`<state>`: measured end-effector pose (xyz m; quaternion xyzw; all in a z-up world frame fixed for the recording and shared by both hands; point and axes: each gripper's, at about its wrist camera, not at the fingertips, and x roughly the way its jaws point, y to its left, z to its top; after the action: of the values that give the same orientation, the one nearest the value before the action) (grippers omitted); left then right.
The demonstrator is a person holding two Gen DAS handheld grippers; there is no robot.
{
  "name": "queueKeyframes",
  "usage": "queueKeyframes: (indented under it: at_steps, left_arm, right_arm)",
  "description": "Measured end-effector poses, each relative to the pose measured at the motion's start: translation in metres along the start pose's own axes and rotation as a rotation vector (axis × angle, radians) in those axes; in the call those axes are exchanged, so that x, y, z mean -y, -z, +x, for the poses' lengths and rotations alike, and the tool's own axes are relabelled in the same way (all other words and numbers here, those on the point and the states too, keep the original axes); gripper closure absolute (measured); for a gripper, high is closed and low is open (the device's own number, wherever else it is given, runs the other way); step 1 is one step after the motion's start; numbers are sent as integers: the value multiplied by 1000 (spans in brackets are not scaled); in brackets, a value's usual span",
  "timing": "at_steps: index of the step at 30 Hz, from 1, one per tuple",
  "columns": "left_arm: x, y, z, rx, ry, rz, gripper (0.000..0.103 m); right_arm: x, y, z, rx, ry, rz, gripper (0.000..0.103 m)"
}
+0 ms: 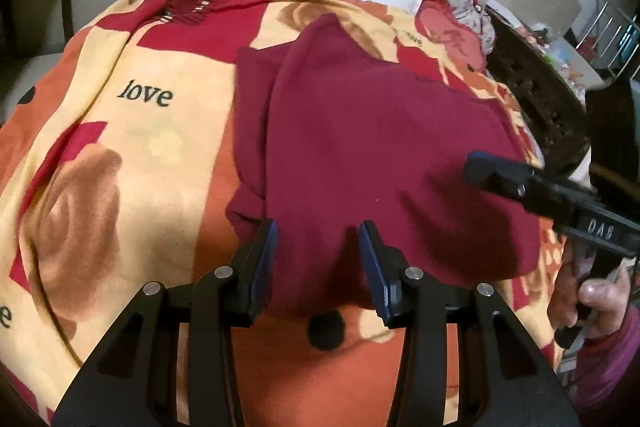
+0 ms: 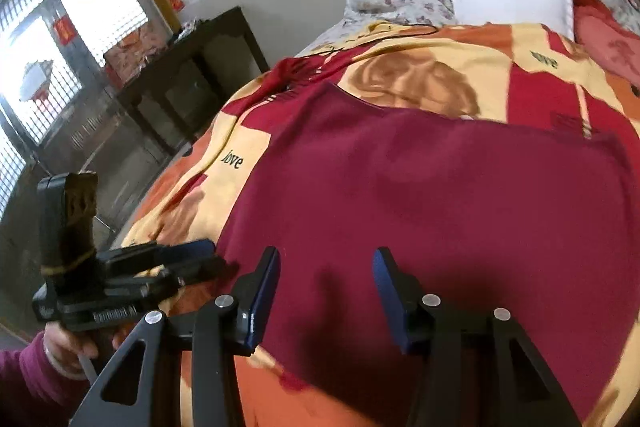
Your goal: Fold small clothes
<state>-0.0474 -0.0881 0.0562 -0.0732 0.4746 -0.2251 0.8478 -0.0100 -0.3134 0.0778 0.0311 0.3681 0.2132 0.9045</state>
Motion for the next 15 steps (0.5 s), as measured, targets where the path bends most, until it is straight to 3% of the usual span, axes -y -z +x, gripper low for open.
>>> queueKeyframes:
  at_steps: [7,15]
  left_arm:
    - [-5,0,12,-10,-29,5,61]
    - [-13,2,26,-32,-13,-22,61]
  right_arm:
    - [-3,-36,35,-20,-37,11,56]
    - [-10,-66,70,-28,-46,23,56]
